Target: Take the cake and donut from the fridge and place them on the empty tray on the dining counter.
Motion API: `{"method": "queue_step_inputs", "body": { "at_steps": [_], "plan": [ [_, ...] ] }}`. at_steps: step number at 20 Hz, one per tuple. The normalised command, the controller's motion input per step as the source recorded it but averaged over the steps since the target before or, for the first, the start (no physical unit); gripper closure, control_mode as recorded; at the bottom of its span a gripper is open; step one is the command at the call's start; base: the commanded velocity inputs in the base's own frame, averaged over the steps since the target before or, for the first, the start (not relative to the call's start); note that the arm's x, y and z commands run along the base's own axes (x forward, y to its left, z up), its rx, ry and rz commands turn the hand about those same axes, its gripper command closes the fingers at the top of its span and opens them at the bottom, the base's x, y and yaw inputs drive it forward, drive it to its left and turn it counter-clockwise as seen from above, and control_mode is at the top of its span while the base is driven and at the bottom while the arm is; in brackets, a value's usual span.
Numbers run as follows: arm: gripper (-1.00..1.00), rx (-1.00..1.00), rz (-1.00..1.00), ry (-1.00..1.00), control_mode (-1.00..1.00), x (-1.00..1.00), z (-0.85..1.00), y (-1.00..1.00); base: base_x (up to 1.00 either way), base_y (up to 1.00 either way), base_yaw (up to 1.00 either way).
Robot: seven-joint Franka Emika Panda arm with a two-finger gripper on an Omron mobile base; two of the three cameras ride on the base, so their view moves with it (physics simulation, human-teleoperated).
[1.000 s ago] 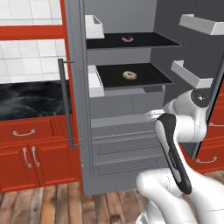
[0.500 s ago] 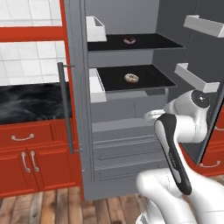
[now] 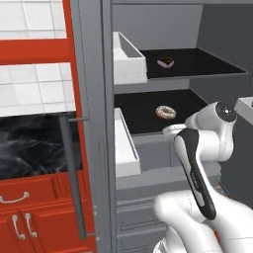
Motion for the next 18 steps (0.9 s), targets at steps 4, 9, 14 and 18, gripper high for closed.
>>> {"method": "queue_step_inputs", "body": {
  "at_steps": [4,9,14,18],
  "plan": [
    [-1.0,0.0,0.0,0.0,1.0,0.0,0.0,0.0,1.0,-0.17,0.0],
    [-1.0,0.0,0.0,0.0,1.0,0.0,0.0,0.0,1.0,-0.16,0.0],
    [-1.0,0.0,0.0,0.0,1.0,0.0,0.0,0.0,1.0,-0.11,0.0],
    [-1.0,0.0,0.0,0.0,1.0,0.0,0.0,0.0,0.51,0.0,0.0]
  ]
}}
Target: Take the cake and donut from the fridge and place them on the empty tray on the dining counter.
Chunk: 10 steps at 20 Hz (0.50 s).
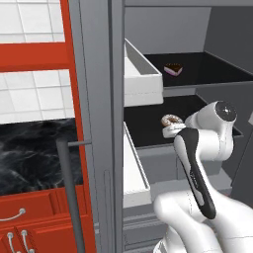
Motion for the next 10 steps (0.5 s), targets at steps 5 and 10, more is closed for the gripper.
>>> {"method": "queue_step_inputs", "body": {
  "at_steps": [5,10],
  "plan": [
    [-1.0,0.0,0.0,0.0,1.0,0.0,0.0,0.0,0.24,0.0,0.0],
    [-1.0,0.0,0.0,0.03,-1.0,0.33,0.0,0.0,0.05,0.0,0.0]
  ]
}}
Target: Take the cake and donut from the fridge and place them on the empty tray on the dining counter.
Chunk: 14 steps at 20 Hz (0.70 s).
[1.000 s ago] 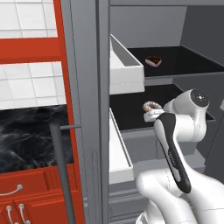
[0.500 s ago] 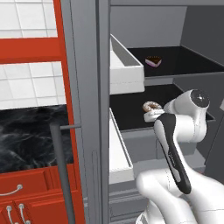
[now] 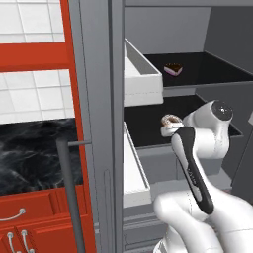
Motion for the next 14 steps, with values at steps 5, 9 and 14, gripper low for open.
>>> {"method": "queue_step_inputs", "body": {
  "at_steps": [5,9,14],
  "plan": [
    [-1.0,0.0,0.0,0.09,-1.0,0.71,0.0,-0.08,0.0,0.0,0.0],
    [-1.0,0.0,0.0,0.15,-1.0,0.58,0.0,-0.05,0.0,0.0,0.0],
    [-1.0,-0.03,0.01,0.12,-1.0,0.43,0.0,0.0,0.0,0.0,0.0]
  ]
}}
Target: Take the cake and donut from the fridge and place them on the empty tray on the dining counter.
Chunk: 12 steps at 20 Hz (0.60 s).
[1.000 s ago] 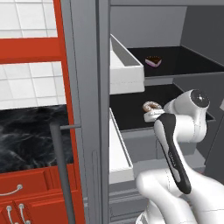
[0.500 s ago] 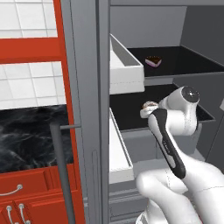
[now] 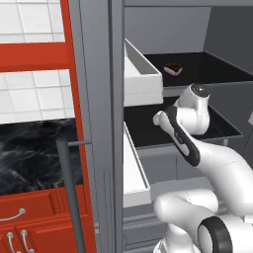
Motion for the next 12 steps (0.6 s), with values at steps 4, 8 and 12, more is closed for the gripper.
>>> {"method": "queue_step_inputs", "body": {
  "at_steps": [4,8,12],
  "plan": [
    [-1.0,-0.16,0.01,-0.05,-1.0,0.14,-0.1,-0.15,0.0,0.0,0.0],
    [-1.0,-0.14,0.06,-0.2,-1.0,0.12,-0.31,-0.18,0.0,0.0,0.0],
    [-1.0,-0.03,0.12,-0.16,-1.0,0.05,-0.29,-0.02,0.0,0.0,0.0]
  ]
}}
